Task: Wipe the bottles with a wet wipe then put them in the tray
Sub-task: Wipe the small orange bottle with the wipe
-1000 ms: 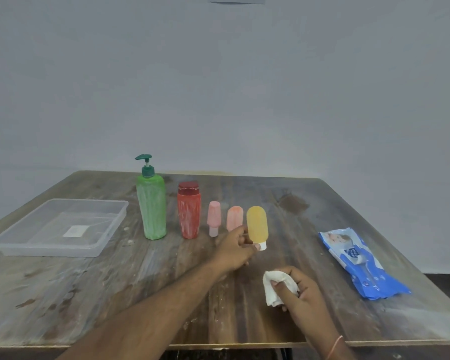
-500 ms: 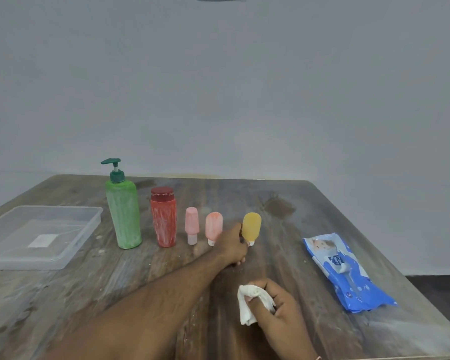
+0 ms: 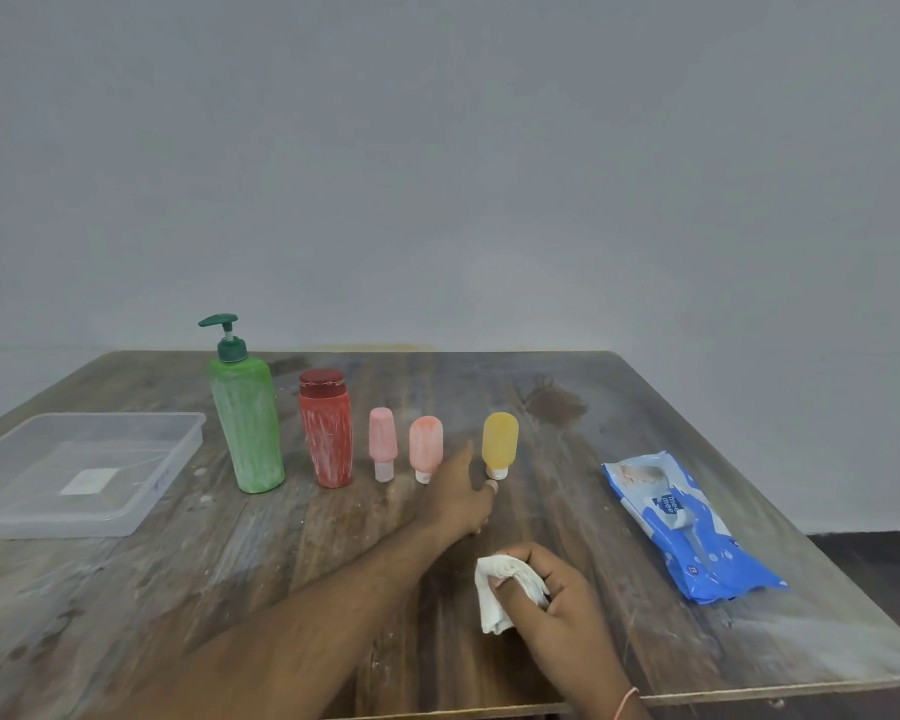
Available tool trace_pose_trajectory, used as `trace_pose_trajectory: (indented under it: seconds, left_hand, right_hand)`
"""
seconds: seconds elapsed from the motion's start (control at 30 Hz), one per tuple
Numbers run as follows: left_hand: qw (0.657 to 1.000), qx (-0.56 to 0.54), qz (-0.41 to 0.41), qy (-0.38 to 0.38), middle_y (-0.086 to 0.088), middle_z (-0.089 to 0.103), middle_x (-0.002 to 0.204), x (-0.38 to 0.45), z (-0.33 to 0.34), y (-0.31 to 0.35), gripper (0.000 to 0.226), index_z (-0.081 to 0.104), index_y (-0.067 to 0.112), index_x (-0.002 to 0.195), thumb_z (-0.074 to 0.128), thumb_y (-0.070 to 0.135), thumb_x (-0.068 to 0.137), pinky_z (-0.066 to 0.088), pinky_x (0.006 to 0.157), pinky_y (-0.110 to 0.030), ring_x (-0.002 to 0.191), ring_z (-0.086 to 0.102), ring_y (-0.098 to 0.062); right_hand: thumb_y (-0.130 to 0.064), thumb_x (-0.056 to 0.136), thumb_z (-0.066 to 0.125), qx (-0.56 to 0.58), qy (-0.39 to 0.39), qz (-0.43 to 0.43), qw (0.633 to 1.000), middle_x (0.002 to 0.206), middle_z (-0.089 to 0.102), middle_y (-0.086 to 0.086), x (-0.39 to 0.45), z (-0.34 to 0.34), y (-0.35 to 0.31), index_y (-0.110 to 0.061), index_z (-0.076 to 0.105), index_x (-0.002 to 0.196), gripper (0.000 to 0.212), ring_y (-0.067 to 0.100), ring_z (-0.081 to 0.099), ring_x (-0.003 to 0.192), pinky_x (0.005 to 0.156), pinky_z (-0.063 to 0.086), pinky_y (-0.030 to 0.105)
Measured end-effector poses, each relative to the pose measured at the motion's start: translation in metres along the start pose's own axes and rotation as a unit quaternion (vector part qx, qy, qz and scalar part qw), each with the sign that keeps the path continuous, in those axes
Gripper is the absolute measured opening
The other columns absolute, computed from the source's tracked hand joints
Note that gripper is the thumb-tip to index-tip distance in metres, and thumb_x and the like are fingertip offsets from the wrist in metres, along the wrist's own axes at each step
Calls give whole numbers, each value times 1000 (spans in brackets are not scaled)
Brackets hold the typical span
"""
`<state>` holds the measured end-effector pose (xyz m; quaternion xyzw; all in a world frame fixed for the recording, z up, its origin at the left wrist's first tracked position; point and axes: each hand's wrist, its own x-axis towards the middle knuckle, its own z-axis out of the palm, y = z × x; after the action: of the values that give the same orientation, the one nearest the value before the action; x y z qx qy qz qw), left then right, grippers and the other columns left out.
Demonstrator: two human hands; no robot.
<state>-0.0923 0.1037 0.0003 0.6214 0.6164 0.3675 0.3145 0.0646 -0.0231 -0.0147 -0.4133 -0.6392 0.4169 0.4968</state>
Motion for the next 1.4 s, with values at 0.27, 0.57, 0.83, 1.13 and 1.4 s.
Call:
trace_pose_trajectory:
  seconds: [0.27, 0.57, 0.83, 1.13, 1.4]
  left_hand:
    - [975, 13, 100, 196, 22, 70, 92, -41, -51, 14, 32, 59, 42, 126, 70, 37, 97, 47, 73, -18, 92, 63, 10]
    - [984, 124, 24, 128, 5, 69, 80, -13, -81, 1, 23, 65, 24, 99, 54, 44, 99, 61, 75, -41, 76, 70, -21]
    - [994, -46, 47, 92, 4, 69, 98, -59, -98, -15, 13, 67, 34, 114, 65, 38, 102, 60, 78, -38, 87, 68, -15]
    - [876, -458, -122, -91, -14, 74, 132, -147, -145, -54, 30, 45, 35, 143, 45, 28, 114, 63, 91, -54, 116, 73, -43]
    - [939, -317, -83, -104, -2, 78, 125, -155, -153, -71, 53, 52, 23, 141, 69, -2, 98, 58, 93, -35, 112, 71, -25]
  right_hand:
    - [-47, 92, 71, -17, -3, 17, 1000, 89, 78, 3, -2, -1, 3, -29, 80, 105, 24, 26, 75, 86, 82, 60, 49]
    - [-36, 95, 74, -24, 7, 25, 999, 88, 77, 4, -2, -1, 1, -26, 81, 100, 13, 25, 74, 86, 79, 59, 36]
    - [-10, 102, 70, -34, 2, 30, 999, 84, 77, 4, 0, 0, 3, -22, 81, 101, 16, 18, 71, 79, 74, 56, 34]
    - [-14, 101, 73, -57, 17, 22, 998, 86, 78, -1, -6, 20, -14, -24, 81, 97, 14, 14, 74, 83, 75, 57, 25]
    - [-17, 99, 75, -12, 30, -16, 999, 92, 81, -7, 1, 101, -31, -30, 81, 101, 14, 12, 76, 90, 77, 61, 24]
